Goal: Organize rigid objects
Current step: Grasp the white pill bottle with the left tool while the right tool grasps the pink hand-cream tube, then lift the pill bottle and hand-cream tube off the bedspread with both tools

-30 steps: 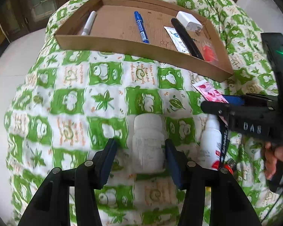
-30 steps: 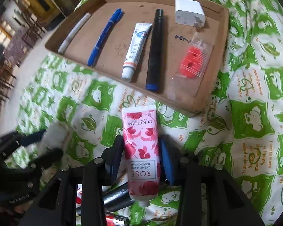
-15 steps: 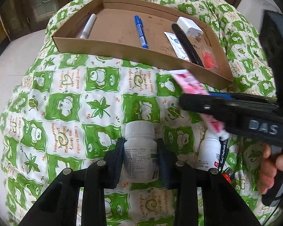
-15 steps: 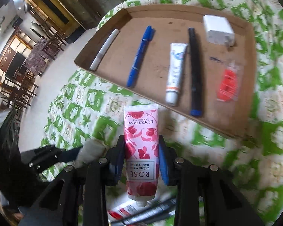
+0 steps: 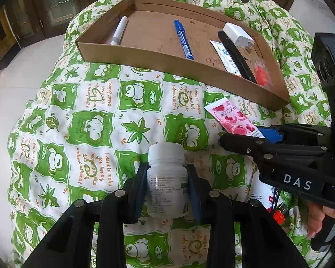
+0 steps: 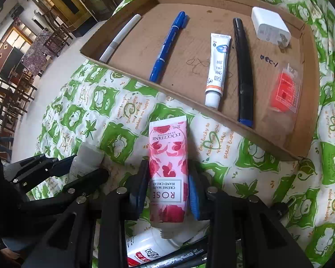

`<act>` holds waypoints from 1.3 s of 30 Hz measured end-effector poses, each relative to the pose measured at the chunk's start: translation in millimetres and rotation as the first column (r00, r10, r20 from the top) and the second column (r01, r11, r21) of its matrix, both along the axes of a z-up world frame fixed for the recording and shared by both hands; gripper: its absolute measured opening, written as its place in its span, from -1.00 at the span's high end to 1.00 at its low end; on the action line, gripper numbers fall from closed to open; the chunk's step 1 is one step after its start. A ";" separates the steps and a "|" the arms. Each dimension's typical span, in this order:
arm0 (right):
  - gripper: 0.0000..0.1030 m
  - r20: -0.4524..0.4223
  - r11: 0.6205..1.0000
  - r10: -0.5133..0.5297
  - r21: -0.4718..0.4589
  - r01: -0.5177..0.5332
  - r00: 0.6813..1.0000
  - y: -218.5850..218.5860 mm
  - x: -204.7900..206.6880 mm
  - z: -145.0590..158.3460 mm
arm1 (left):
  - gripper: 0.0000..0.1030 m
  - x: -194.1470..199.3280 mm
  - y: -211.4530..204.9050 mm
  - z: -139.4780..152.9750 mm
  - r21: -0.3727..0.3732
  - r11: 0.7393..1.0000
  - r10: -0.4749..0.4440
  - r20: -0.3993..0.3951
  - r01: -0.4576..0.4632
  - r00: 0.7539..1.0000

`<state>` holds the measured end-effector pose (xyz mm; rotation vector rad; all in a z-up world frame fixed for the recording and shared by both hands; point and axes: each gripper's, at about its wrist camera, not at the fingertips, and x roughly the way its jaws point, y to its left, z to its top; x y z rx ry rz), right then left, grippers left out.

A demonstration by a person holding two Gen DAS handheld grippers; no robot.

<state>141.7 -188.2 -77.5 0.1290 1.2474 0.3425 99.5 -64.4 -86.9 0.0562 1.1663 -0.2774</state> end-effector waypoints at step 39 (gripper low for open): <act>0.46 0.059 0.998 0.013 0.065 -0.017 0.998 -4.9 -6.5 13.3 | 0.32 -0.9 5.0 11.7 -0.045 0.998 0.038 0.055 -0.036 0.998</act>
